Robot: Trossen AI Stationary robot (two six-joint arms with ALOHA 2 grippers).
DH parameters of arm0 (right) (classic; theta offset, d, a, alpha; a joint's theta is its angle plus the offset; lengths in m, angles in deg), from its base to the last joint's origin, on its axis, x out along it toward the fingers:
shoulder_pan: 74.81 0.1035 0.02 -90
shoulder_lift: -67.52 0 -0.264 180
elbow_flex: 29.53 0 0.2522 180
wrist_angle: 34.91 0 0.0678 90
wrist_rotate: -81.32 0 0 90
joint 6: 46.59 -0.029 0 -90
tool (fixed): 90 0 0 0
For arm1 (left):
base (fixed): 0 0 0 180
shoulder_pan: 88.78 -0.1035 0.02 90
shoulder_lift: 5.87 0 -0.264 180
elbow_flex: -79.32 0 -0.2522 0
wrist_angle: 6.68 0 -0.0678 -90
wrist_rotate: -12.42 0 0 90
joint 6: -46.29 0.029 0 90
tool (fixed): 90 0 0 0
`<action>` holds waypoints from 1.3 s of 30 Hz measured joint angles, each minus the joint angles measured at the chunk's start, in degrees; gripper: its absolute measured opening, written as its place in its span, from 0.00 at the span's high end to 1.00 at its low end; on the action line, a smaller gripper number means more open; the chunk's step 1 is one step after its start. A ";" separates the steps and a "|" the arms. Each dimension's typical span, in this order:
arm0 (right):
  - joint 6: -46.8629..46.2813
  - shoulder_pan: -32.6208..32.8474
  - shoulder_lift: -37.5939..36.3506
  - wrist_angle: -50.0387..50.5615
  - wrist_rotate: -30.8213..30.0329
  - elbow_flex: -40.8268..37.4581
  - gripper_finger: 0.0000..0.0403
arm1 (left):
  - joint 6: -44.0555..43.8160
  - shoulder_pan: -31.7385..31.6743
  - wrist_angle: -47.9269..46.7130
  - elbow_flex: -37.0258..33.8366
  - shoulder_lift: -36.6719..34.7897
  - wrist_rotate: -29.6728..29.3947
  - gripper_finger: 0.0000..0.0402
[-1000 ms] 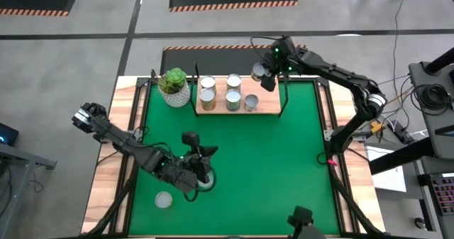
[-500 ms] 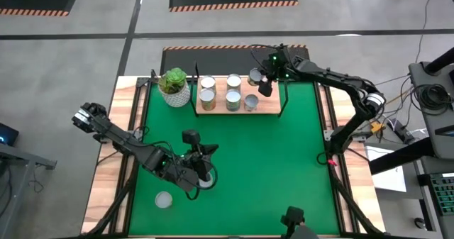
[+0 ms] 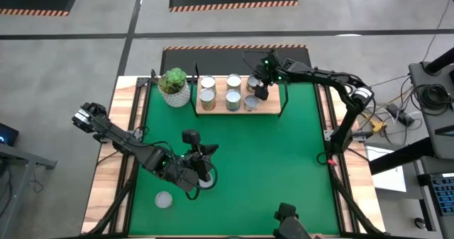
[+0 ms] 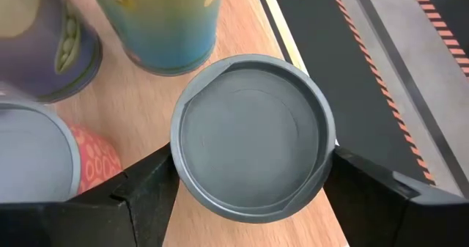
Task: Pick and place cans onto a shelf
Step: Put the canned sliced peaches on the shelf
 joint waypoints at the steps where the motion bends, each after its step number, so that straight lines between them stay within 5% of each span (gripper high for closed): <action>1: 0.00 0.00 0.02 0.08 0.00 0.00 0.27 | 0.00 0.00 0.01 0.00 0.00 0.00 1.00; 11: 0.33 0.00 -0.08 1.81 0.19 -0.01 0.14 | -0.02 0.00 0.01 0.00 0.00 0.02 1.00; 22: 1.77 0.02 -6.81 5.82 -3.69 1.01 0.18 | -0.02 0.00 0.01 0.00 0.00 0.02 1.00; 27: 3.38 0.00 -6.90 10.36 -11.46 2.92 0.31 | -0.02 0.00 0.01 0.00 0.00 0.02 1.00; 39: 2.64 0.00 -0.87 9.70 -19.07 3.04 0.82 | -0.02 0.00 0.01 0.00 0.02 0.04 1.00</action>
